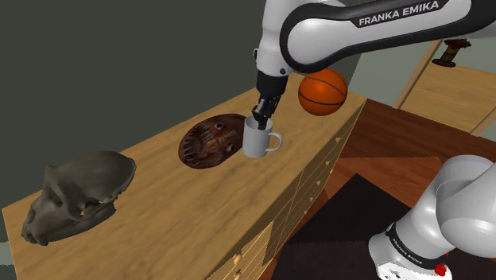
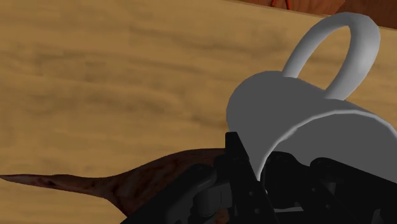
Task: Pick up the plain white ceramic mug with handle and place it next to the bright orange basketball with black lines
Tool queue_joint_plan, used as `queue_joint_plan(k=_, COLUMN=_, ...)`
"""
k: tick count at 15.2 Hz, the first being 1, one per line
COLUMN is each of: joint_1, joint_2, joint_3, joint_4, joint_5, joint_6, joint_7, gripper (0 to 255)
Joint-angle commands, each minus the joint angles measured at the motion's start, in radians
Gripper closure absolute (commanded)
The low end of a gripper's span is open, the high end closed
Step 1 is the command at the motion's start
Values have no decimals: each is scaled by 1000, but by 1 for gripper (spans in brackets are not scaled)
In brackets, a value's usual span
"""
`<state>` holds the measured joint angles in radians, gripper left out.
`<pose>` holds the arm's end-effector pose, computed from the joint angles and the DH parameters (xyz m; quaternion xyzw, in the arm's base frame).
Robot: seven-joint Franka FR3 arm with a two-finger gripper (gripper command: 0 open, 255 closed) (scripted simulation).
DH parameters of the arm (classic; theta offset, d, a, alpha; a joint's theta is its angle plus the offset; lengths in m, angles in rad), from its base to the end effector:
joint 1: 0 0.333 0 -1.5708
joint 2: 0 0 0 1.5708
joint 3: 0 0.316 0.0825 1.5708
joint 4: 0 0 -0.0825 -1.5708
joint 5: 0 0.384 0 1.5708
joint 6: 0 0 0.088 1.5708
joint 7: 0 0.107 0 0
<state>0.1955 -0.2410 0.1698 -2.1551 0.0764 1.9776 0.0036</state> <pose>0.4537 0.1836 0.5050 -0.9858 -0.1642 -0.0271 0.0206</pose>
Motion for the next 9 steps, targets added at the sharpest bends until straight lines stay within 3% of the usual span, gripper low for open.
queue_joint_plan(k=1, joint_1=-1, joint_2=-2, joint_3=-2, joint_4=25, joint_5=-1, joint_6=-25, joint_7=-2, gripper=255)
queue_joint_plan(k=9, joint_1=-3, joint_2=-9, joint_3=-6, joint_4=125, joint_5=-3, joint_6=-132, joint_7=1, gripper=255)
